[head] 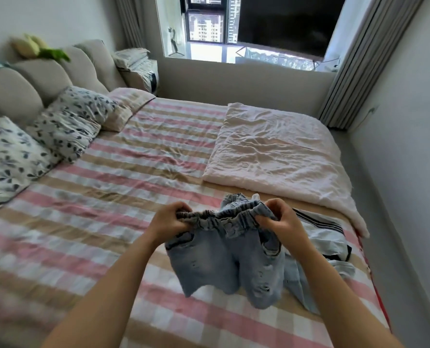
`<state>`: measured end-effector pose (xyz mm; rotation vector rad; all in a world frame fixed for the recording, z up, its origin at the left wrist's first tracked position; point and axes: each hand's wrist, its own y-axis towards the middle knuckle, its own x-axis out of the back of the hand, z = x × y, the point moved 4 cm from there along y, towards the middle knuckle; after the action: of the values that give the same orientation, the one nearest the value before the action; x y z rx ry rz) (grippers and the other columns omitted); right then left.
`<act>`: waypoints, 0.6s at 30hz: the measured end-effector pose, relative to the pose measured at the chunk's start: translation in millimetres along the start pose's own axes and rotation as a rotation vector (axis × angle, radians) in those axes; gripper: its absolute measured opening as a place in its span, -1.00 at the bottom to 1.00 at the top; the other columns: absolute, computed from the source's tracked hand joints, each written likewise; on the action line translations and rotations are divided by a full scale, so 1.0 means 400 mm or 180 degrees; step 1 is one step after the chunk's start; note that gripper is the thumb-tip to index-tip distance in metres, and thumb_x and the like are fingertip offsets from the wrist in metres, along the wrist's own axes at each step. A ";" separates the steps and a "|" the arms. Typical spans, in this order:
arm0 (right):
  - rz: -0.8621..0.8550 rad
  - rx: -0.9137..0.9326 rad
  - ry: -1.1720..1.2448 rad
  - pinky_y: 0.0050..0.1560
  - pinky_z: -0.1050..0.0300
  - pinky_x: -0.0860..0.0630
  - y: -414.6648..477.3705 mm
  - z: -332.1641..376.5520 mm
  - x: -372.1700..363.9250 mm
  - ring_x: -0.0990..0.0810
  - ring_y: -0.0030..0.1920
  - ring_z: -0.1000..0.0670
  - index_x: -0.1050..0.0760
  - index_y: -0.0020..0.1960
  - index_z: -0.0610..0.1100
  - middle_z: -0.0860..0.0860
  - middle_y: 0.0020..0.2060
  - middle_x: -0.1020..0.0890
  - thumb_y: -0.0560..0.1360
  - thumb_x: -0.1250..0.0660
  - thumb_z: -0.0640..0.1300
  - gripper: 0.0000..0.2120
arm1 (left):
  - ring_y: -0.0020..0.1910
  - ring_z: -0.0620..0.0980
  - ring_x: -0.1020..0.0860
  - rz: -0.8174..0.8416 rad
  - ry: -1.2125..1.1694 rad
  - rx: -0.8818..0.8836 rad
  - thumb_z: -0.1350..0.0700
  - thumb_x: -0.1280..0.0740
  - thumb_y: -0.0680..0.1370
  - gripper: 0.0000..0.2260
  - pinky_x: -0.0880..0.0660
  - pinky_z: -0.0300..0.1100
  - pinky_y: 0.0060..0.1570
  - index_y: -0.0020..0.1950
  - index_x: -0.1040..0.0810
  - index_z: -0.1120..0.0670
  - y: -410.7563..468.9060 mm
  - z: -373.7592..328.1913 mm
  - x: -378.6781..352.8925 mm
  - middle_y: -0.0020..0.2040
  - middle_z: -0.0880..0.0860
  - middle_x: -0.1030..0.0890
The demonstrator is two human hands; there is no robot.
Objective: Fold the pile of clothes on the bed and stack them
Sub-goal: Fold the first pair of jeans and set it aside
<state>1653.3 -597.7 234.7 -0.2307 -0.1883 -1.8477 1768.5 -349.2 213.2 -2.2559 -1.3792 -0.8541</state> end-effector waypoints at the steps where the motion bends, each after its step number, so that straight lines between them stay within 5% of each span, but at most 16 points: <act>1: 0.0055 -0.0020 -0.0104 -0.17 0.17 -0.48 -0.003 0.010 -0.020 -0.50 -0.23 -0.01 -0.46 -0.02 -0.23 -0.11 -0.23 -0.54 0.40 -0.40 -0.37 -0.80 | -0.27 -0.08 -0.53 -0.0080 -0.0256 0.0019 0.32 -0.47 0.33 -0.78 -0.43 -0.33 -0.29 -0.16 -0.55 0.07 -0.013 0.011 0.037 -0.27 -0.02 -0.58; 4: 0.0314 0.0078 -0.0529 -0.12 0.12 -0.56 -0.004 0.045 -0.093 -0.57 -0.14 -0.07 -0.49 0.08 -0.16 -0.16 -0.12 -0.58 0.39 -0.40 -0.37 -0.69 | -0.28 -0.16 -0.56 -0.0260 -0.0867 0.0030 0.39 -0.46 0.34 -0.71 -0.49 -0.39 -0.26 -0.09 -0.55 0.06 -0.043 0.058 0.145 -0.25 -0.02 -0.60; 9: 0.0012 0.0213 -0.0706 -0.36 0.32 -0.41 0.022 0.110 -0.279 -0.47 -0.38 0.12 -0.50 -0.30 0.00 0.10 -0.43 -0.52 0.35 -0.43 -0.38 -0.71 | -0.20 -0.12 -0.60 -0.0470 -0.1055 -0.0258 0.33 -0.49 0.35 -0.75 -0.55 -0.30 -0.13 -0.11 -0.59 0.04 -0.059 0.178 0.334 -0.18 0.03 -0.64; 14: -0.0362 -0.0090 -0.0562 -0.39 0.37 -0.45 0.056 0.157 -0.500 -0.52 -0.37 0.09 -0.55 -0.21 -0.19 -0.02 -0.36 -0.57 0.31 -0.49 -0.33 -0.86 | -0.34 -0.03 -0.50 -0.0475 -0.0947 -0.0146 0.24 -0.51 0.35 -0.90 -0.52 -0.04 -0.26 -0.23 -0.60 0.15 -0.069 0.344 0.507 -0.33 0.14 -0.57; 18: -0.0601 -0.0208 -0.0731 -0.25 0.12 -0.49 0.051 0.185 -0.640 -0.50 -0.33 0.03 -0.51 -0.27 -0.12 0.02 -0.36 -0.53 0.31 -0.50 -0.29 -0.82 | -0.34 -0.04 -0.39 -0.0385 -0.0970 -0.0120 0.26 -0.48 0.38 -0.85 -0.39 -0.10 -0.28 -0.28 -0.56 0.30 -0.075 0.431 0.606 -0.37 0.10 -0.45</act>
<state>1748.1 -348.0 241.5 -0.4854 -0.3177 -2.0145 1877.2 -72.3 243.2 -2.4285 -1.6581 -0.5929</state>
